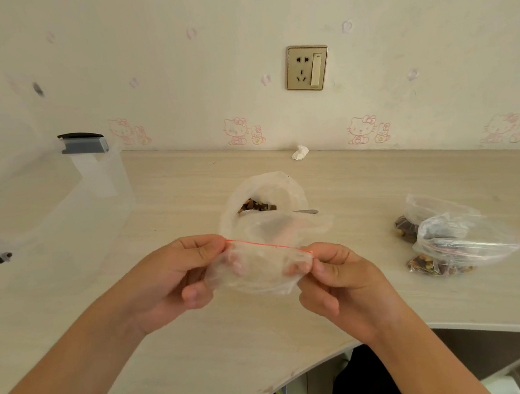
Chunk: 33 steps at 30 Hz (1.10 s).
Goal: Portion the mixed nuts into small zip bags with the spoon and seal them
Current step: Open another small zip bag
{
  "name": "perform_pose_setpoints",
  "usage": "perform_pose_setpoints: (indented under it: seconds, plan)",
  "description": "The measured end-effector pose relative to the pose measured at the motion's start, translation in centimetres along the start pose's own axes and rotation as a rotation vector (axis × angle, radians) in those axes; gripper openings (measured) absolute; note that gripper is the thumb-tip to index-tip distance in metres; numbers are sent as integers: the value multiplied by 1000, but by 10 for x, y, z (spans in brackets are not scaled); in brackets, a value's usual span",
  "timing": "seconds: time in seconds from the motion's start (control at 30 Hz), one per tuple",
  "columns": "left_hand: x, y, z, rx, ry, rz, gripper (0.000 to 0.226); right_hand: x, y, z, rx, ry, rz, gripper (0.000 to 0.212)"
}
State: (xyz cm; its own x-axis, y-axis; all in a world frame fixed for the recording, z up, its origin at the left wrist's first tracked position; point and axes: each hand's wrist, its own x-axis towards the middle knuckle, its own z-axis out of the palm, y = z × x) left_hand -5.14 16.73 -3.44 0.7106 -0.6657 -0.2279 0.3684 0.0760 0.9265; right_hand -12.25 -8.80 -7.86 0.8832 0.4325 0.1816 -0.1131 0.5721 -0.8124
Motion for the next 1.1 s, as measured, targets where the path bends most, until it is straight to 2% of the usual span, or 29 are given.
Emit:
perform_pose_setpoints:
  seconds: [0.1, 0.17, 0.2, 0.23, 0.27, 0.4, 0.47, 0.57, 0.7, 0.77, 0.83, 0.93, 1.03, 1.1]
  plan:
    - [-2, -3, -2, -82, -94, 1, 39, 4, -1, 4, 187, -156, 27, 15]
    - [-4, 1, -11, -303, -180, 35, 31, 4, -3, 5, 44, -117, 112, 20]
    - [-6, 5, -12, -416, -298, 36, 27, 3, -3, 5, -89, -57, 159, 21]
    - [-7, 9, -12, -443, -382, 37, 28, 2, -3, 4, -215, -1, 198, 21]
    - [-8, 11, -10, -382, -385, 44, 29, 2, -2, 3, -293, 33, 226, 19]
    - [-6, 10, 1, 18, 4, 90, 27, -1, -10, 4, -249, -21, 168, 28]
    - [-5, 11, 5, 84, 96, 88, 27, -2, -12, 7, -374, 54, 92, 33]
    - [-5, 8, 16, 67, 130, 54, 29, 4, -5, 11, -673, 366, -46, 31]
    - [-4, 1, 30, 50, 121, 27, 29, 9, 8, 13, -748, 714, -263, 15]
    - [-5, -2, 34, 26, 103, -1, 29, 11, 15, 13, -839, 823, -299, 23]
    - [-6, -4, 39, -7, 100, -23, 27, 14, 19, 15, -917, 860, -253, 33]
    - [-4, -5, 39, 42, 212, 4, 33, 15, 16, 16, -885, 890, -300, 27]
    - [-2, -8, 34, 354, 424, 148, 37, 11, 12, 20, -815, 913, -393, 19]
    - [-5, -12, 36, 641, 448, 303, 29, 11, 11, 23, -800, 914, -393, 17]
